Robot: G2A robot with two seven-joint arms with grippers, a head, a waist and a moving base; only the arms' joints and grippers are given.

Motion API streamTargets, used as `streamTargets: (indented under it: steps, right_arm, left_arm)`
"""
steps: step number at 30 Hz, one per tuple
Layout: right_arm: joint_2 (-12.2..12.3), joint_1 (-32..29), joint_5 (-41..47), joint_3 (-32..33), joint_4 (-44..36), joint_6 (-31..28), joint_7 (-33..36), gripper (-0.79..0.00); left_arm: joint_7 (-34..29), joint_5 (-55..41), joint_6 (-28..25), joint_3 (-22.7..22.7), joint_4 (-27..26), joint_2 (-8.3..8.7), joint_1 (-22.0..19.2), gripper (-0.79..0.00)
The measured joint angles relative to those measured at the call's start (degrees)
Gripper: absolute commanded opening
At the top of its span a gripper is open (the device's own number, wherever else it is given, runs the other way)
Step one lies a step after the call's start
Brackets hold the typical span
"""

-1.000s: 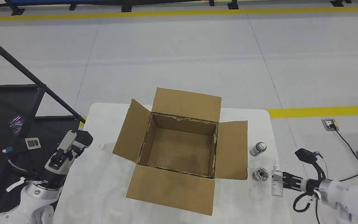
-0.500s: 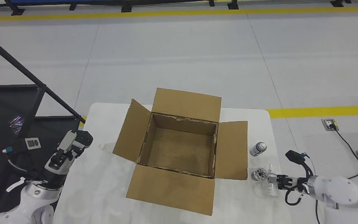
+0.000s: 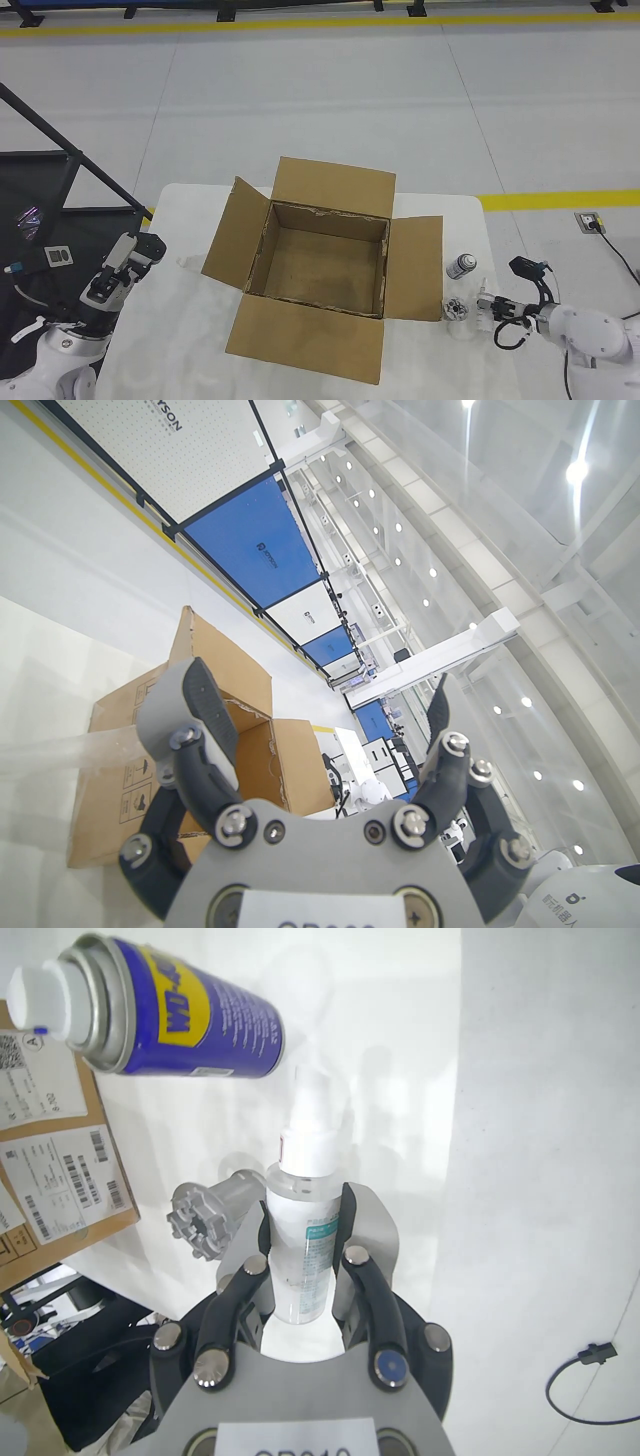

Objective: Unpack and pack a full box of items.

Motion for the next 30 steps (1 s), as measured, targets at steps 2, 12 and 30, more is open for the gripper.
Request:
streamTargets:
  steps: [2,12,30]
  right_arm:
    - [0.18,0.21,-0.26,-0.48,0.98,-0.09,-0.95,-0.785]
    - [1.09,2.46,0.39,-2.52,6.30,-1.27,-1.40,-0.511]
    - [2.99,2.44,5.72,-2.18,5.64,-2.40,-1.03,-0.108]
  left_arm:
    - [0.00,0.00,0.00,0.00,0.00,0.00,0.00,0.000]
    - [0.00,0.00,0.00,0.00,0.00,0.00,0.00,0.000]
    - [0.00,0.00,0.00,0.00,0.00,0.00,0.00,0.000]
